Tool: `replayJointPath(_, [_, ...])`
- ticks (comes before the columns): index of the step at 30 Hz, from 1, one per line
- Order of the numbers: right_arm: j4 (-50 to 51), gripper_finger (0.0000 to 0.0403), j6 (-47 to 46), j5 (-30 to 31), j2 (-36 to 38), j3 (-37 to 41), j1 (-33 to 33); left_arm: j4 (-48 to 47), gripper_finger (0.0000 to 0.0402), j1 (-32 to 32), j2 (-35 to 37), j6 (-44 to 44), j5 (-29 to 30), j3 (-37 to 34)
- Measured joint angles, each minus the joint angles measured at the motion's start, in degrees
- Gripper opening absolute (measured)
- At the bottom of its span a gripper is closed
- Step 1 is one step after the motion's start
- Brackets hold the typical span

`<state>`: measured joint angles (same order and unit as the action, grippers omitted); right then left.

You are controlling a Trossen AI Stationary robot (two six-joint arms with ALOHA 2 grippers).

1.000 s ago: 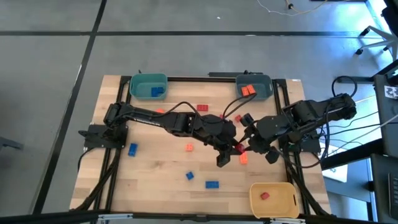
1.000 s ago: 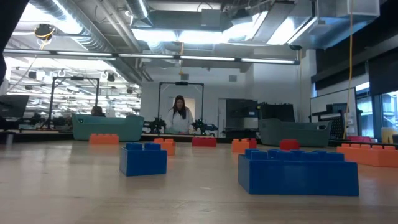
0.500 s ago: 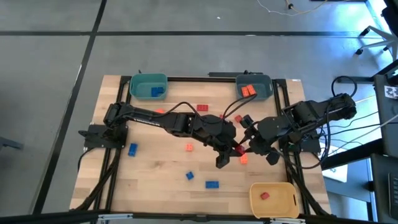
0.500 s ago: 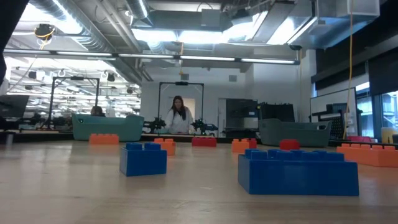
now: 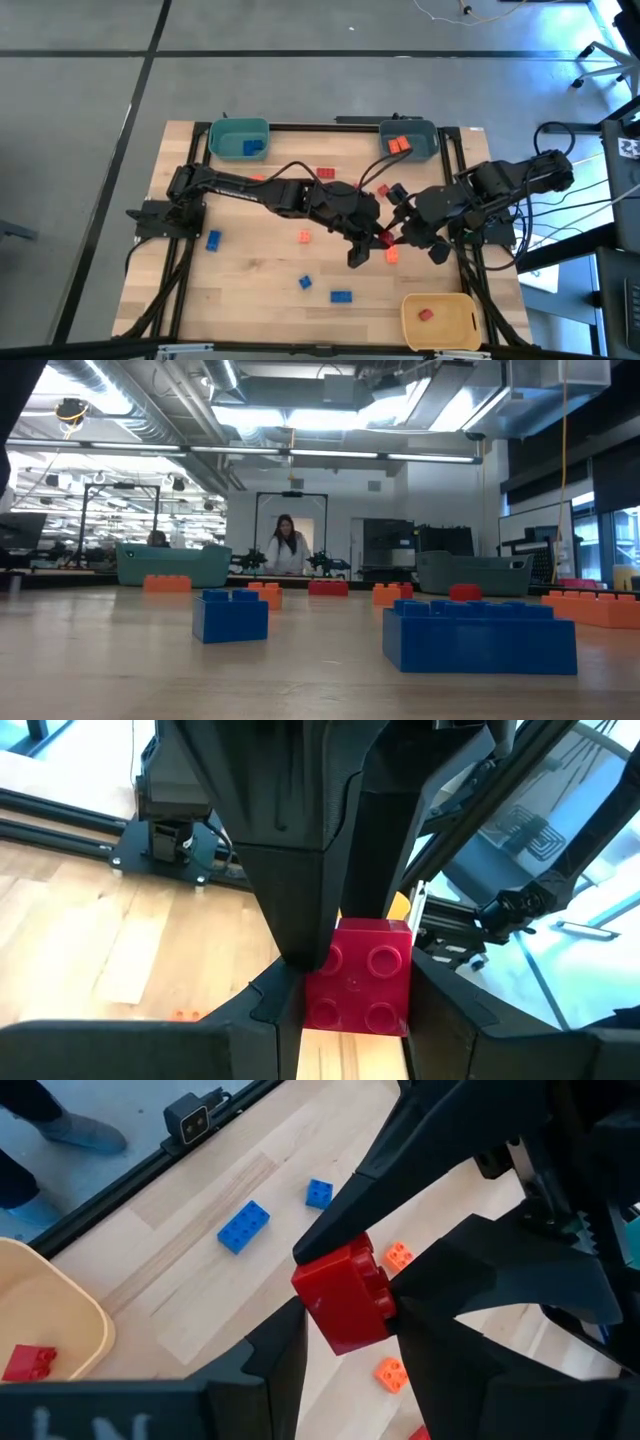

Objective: Sort & place blocks by color
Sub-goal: Put the red game piece into the yellow bin

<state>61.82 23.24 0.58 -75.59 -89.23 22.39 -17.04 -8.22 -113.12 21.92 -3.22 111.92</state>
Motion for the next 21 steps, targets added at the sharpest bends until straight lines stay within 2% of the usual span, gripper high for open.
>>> replayJointPath(15, [-0.5, 0.0156, 0.0, -0.4, 0.1, -0.1, 0.1, 2.3, 0.0126, 0.2, 0.0, -1.5, -1.2, 0.0])
replayJointPath(21, [-0.3, 0.0136, 0.3, -0.5, 0.1, -0.1, 0.1, 2.2, 0.0126, 0.4, 0.0, -1.5, -1.2, 0.0])
